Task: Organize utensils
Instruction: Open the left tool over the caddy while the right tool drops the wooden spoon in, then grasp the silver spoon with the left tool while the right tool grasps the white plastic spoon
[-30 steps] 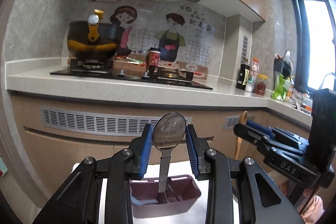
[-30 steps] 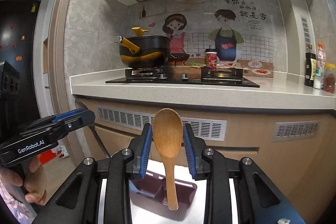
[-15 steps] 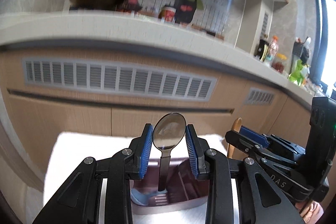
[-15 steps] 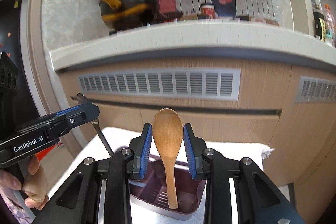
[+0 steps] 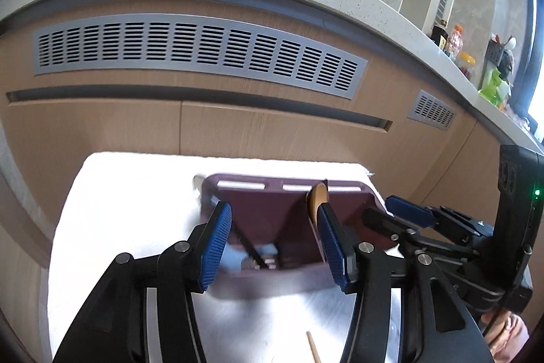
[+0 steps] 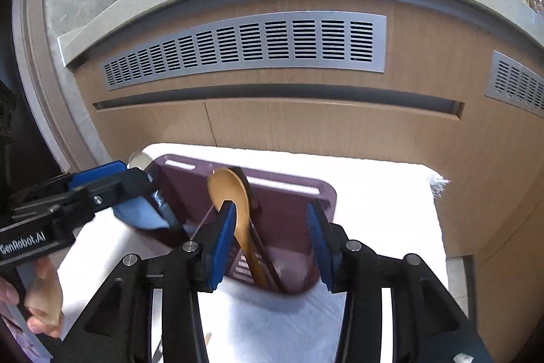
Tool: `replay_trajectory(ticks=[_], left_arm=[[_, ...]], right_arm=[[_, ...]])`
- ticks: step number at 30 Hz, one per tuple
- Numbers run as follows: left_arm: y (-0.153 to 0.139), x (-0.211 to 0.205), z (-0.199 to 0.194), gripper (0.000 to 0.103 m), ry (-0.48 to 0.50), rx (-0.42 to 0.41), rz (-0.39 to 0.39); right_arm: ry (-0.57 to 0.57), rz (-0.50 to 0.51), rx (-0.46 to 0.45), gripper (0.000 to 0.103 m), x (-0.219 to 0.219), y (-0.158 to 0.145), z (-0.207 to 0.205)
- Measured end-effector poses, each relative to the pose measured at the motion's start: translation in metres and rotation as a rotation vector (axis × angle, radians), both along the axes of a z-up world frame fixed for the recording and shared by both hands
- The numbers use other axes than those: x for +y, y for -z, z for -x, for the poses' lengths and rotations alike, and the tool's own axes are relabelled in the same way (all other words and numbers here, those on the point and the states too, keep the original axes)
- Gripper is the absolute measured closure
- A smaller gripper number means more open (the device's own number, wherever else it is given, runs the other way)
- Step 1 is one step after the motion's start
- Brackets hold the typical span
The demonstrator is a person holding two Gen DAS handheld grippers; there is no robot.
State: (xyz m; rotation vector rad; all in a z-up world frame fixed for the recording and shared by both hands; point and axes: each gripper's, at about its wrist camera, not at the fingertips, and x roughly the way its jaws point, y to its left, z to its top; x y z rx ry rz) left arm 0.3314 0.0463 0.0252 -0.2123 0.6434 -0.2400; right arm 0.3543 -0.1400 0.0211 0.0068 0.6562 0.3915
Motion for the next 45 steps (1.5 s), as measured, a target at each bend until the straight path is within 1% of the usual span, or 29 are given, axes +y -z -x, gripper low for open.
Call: replay_trajectory(ticks=[1,3,5,8,11,14,18,20,22,24,26,28,30,32,35,37,38,39,41,43,45], left_arm=[[0.0,0.0,0.007,0.049,-0.004,0.005,-0.002],[0.0,0.0,0.02,0.049,-0.008,0.014,-0.008],[0.001,-0.004,0.035,0.048,-0.004,0.027,-0.02],[0.009,-0.009,0.062,0.044,0.016,0.047,-0.061],[0.02,-0.017,0.082,0.041,0.05,0.078,-0.094],[0.035,-0.021,0.099,0.041,0.066,0.118,-0.107],[0.062,-0.026,0.119,0.041,0.084,0.203,-0.096],[0.073,-0.029,0.132,0.041,0.098,0.23,-0.11],[0.082,-0.032,0.146,0.041,0.106,0.248,-0.128],[0.087,-0.034,0.158,0.041,0.128,0.256,-0.125],[0.093,-0.036,0.174,0.041,0.132,0.248,-0.128],[0.096,-0.037,0.187,0.043,0.104,0.228,-0.143],[0.099,-0.035,0.197,0.052,0.058,0.21,-0.142],[0.101,-0.034,0.197,0.052,0.034,0.21,-0.138],[0.107,-0.044,0.196,0.052,0.034,0.224,-0.165],[0.112,-0.051,0.192,0.052,0.038,0.232,-0.184],[0.114,-0.054,0.192,0.053,0.028,0.231,-0.212],[0.114,-0.056,0.19,0.061,0.022,0.219,-0.224],[0.114,-0.054,0.187,0.074,0.021,0.213,-0.216],[0.112,-0.048,0.188,0.074,0.016,0.211,-0.193],[0.109,-0.042,0.189,0.074,0.002,0.197,-0.188]], right_arm=[[0.005,0.006,-0.002,0.06,-0.003,-0.001,0.006],[0.005,0.014,-0.001,0.053,-0.008,-0.002,0.015],[0.009,0.02,-0.004,0.042,-0.015,-0.004,0.027],[0.005,0.038,-0.017,0.035,-0.026,-0.007,0.05],[-0.009,0.076,-0.009,0.035,-0.034,-0.004,0.073],[-0.011,0.099,0.01,0.035,-0.041,0.002,0.092],[-0.005,0.132,0.065,0.035,-0.047,0.022,0.113],[0.005,0.145,0.085,0.035,-0.05,0.032,0.121],[0.018,0.14,0.113,0.035,-0.054,0.042,0.129],[0.014,0.124,0.139,0.035,-0.057,0.052,0.137],[0.026,0.131,0.151,0.035,-0.059,0.059,0.143],[0.054,0.139,0.152,0.035,-0.062,0.065,0.149],[0.077,0.127,0.156,0.035,-0.066,0.068,0.153],[0.098,0.117,0.154,0.035,-0.069,0.068,0.156],[0.147,0.105,0.146,0.035,-0.072,0.067,0.16],[0.173,0.093,0.158,0.035,-0.073,0.069,0.16],[0.185,0.083,0.171,0.035,-0.072,0.071,0.159],[0.198,0.067,0.189,0.035,-0.072,0.073,0.157],[0.207,0.041,0.218,0.035,-0.07,0.076,0.153],[0.213,0.02,0.261,0.035,-0.066,0.08,0.144],[0.223,-0.003,0.339,0.035,-0.062,0.087,0.131]])
